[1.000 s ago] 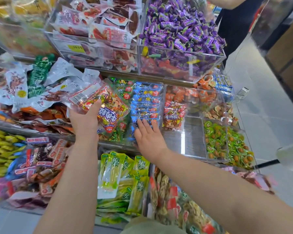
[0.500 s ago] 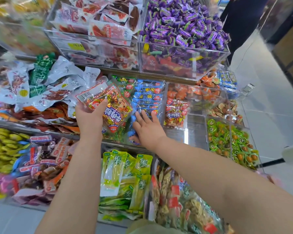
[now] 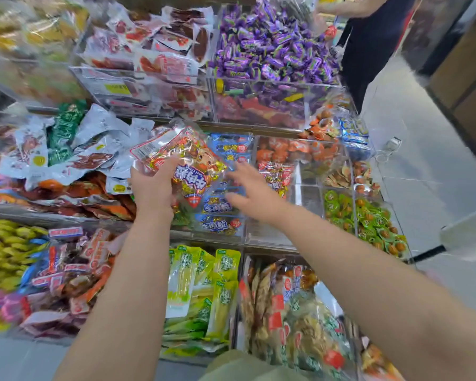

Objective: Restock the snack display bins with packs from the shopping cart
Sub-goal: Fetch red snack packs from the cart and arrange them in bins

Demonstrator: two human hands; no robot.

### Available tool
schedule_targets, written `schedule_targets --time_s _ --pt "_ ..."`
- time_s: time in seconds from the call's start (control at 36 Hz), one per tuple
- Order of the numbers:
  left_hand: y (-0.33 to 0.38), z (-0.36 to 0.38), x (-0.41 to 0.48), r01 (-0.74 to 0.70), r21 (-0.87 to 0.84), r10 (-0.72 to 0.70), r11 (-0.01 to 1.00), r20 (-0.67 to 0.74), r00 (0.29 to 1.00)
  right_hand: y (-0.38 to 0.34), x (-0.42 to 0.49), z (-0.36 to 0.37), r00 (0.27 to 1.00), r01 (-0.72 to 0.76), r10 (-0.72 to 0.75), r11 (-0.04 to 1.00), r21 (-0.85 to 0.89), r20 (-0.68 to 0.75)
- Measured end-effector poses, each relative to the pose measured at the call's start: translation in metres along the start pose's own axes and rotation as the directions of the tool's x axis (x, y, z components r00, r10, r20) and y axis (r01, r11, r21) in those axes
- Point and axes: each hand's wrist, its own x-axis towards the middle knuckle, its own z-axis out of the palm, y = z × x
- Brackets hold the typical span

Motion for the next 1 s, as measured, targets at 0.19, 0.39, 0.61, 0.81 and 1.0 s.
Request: schedule_targets --time_s 0.19,0.39,0.61,0.81,1.0 --pt "-0.009 0.049 -0.026 0.072 0.119 -0.109 0.990 0.338 0.935 0.025 -0.041 -0.041 0.883 -0.161 0.413 0.715 0.680 -0.225" --pt "-0.042 0.100 -0.061 0.078 0.296 -0.214 0.952 0.458 0.863 0.047 -0.077 -0.059 0.892 -0.276 0.432 0.753 0.598 -0.133" --pt "-0.053 0.120 -0.070 0.041 0.406 -0.265 0.913 0.512 0.817 0.070 -0.097 -0.079 0.731 -0.057 0.680 0.126 0.990 -0.045" --pt "-0.062 0.125 -0.061 0.007 0.437 -0.251 0.899 0.503 0.827 0.091 -0.094 -0.075 0.695 -0.310 0.680 0.577 0.756 -0.234" --pt "-0.058 0.126 -0.043 -0.152 0.551 -0.235 0.820 0.568 0.789 0.110 -0.065 -0.096 0.916 -0.329 0.372 0.911 0.249 -0.149"
